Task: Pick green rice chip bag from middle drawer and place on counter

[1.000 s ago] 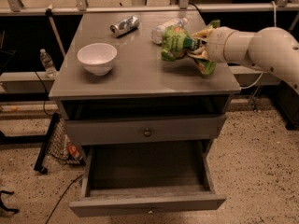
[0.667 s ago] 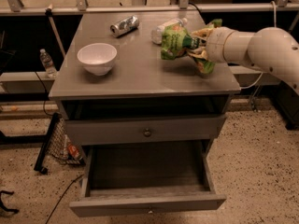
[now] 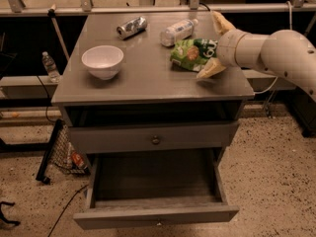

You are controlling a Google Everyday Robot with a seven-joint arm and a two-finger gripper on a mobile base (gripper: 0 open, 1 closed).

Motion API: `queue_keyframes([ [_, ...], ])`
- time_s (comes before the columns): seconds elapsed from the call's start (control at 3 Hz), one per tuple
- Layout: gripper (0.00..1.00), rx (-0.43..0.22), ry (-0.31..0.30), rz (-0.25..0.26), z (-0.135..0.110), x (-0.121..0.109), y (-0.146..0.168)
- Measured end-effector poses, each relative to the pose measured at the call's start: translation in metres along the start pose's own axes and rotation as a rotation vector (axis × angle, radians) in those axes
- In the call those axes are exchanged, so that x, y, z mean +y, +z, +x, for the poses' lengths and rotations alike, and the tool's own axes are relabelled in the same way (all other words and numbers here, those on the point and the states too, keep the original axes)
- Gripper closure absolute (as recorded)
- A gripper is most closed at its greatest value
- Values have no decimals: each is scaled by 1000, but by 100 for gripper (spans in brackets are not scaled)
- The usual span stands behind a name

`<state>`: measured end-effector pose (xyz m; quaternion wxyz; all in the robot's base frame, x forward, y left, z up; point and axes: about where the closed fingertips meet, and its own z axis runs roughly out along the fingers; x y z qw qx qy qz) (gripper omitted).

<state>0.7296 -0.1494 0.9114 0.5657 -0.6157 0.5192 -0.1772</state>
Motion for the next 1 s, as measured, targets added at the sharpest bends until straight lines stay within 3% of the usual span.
queue_keyframes([
  [0.33, 0, 0, -6, 27, -4, -5, -10],
  [0.67, 0, 7, 38, 141, -5, -22, -46],
  [1.0, 0, 7, 35, 134, -5, -21, -44],
])
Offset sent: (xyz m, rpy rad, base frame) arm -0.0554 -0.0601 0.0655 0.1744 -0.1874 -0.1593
